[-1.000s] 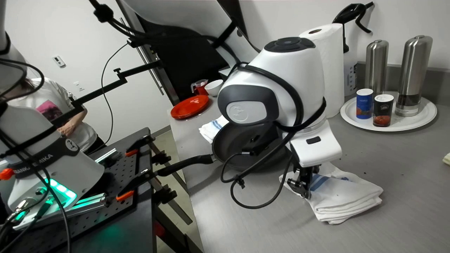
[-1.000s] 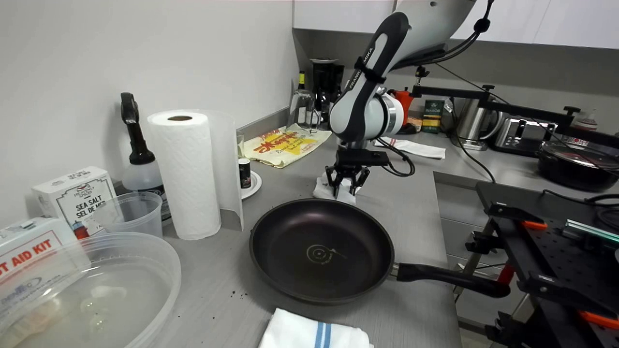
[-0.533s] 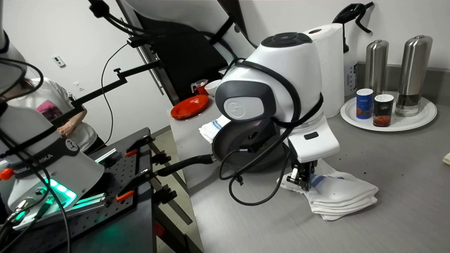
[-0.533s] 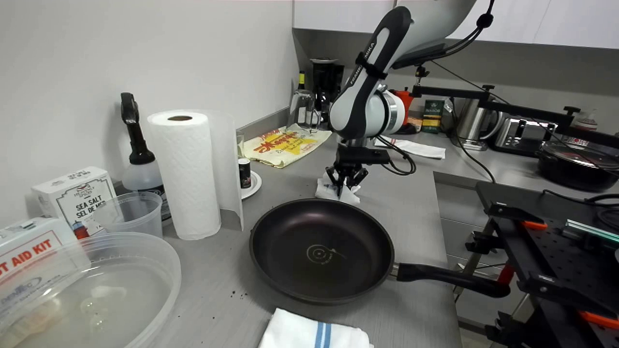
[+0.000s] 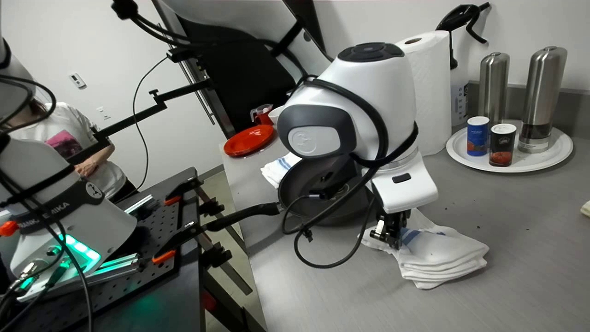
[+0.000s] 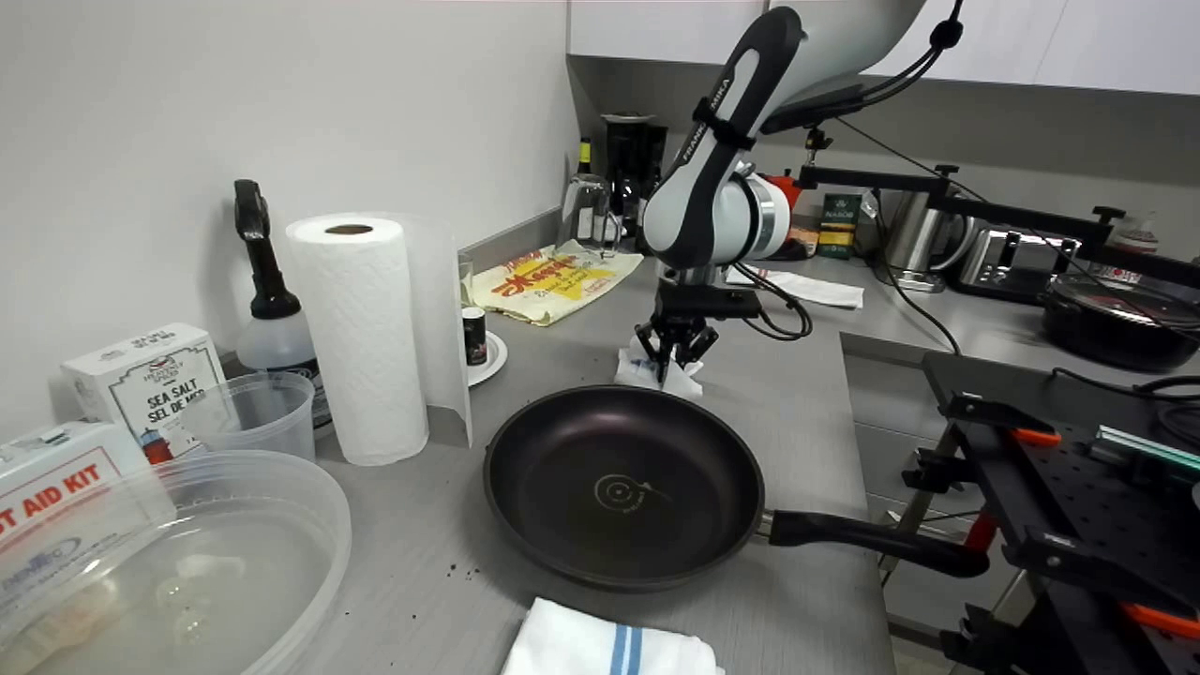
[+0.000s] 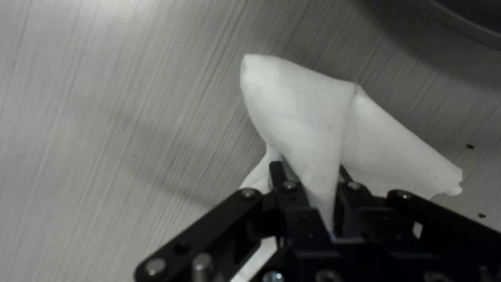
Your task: Pick the cloth and wipe the pan, then put it back on the counter
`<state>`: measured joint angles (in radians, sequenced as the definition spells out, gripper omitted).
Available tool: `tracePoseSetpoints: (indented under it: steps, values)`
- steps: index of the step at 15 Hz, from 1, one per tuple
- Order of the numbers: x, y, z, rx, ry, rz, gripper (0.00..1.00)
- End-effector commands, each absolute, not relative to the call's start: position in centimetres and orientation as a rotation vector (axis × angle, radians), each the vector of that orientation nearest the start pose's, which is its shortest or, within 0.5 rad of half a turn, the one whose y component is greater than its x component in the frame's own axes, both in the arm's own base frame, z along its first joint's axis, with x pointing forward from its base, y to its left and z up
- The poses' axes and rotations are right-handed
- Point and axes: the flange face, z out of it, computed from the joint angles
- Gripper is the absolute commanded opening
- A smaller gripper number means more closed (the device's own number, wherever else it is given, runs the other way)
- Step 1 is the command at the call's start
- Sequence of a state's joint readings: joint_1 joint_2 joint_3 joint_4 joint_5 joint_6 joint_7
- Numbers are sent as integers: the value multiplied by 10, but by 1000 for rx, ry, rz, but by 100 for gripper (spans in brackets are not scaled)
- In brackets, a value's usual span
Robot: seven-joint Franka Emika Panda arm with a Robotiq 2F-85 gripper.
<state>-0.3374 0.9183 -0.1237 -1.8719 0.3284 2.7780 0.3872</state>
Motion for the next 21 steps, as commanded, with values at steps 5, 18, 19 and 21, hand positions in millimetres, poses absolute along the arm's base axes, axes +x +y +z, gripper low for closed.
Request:
tracePoseSetpoints:
  steps: [5, 18, 19, 21]
  values:
    - [517, -274, 69, -2642, 1634, -73, 4]
    - [519, -139, 106, -2818, 1104, 11, 4]
    - [518, -125, 101, -2837, 1054, 42, 4]
    - [515, -102, 89, -2877, 997, 79, 4]
